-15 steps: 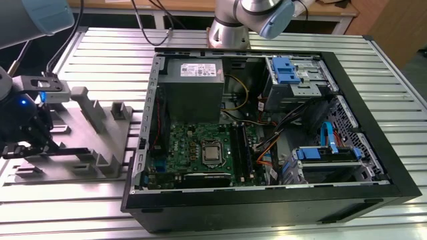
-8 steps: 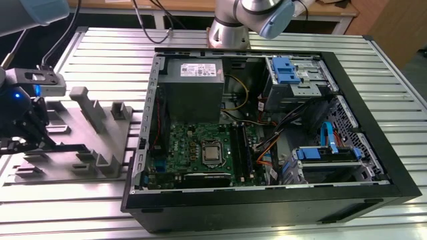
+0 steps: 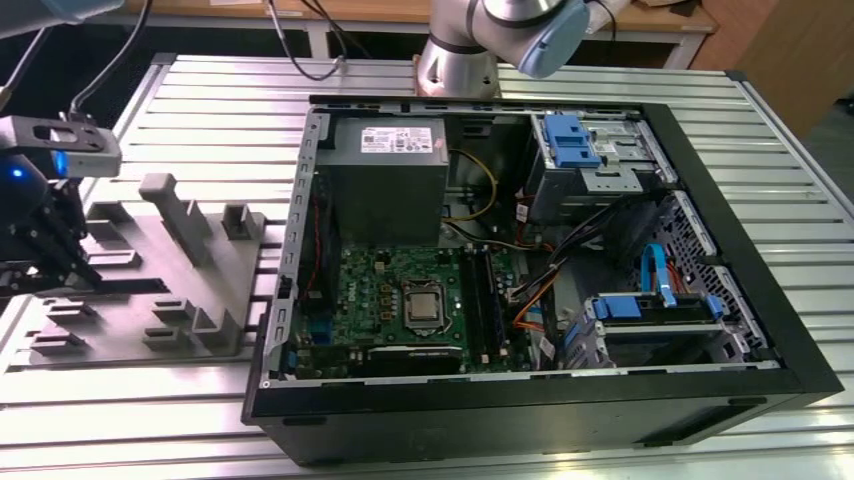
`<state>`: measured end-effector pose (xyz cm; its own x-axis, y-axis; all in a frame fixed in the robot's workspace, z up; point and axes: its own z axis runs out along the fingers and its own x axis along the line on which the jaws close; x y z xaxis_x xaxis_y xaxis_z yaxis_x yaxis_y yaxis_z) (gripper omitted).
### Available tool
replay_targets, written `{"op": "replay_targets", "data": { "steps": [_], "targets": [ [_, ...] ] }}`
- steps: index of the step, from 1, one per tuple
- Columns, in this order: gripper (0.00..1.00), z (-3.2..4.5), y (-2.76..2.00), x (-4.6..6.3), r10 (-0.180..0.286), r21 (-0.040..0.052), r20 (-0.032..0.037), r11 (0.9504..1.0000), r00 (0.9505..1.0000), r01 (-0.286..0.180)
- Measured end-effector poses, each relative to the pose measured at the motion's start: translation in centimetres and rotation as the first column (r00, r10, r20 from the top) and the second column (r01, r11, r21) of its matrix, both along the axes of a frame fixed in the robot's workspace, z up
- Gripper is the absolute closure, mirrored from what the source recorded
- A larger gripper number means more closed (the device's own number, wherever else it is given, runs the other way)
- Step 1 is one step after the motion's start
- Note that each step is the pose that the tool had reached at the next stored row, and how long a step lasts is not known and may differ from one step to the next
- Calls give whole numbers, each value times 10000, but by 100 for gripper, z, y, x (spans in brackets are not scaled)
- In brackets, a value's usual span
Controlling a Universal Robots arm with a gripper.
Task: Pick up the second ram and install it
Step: 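Pick up the second ram and move it above second insertion slot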
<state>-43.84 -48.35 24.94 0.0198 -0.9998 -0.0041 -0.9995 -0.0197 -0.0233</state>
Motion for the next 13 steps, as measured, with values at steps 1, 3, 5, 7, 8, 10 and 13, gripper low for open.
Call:
{"op": "replay_targets", "data": {
  "steps": [1,3,5,7,8,10,13],
  "targets": [
    [89,29,0,0,-1,0,0,10000,10000,1],
    [89,84,0,0,-1,0,1,10000,10000,1],
    [89,137,0,0,-2,1,1,10000,10000,2],
    [89,196,0,0,-1,0,0,10000,10000,1],
    [89,249,0,0,-1,1,2,10000,10000,1],
    [89,300,0,0,-1,0,1,10000,10000,1],
    [89,369,1,0,-1,1,2,10000,10000,1]
  ]
}}
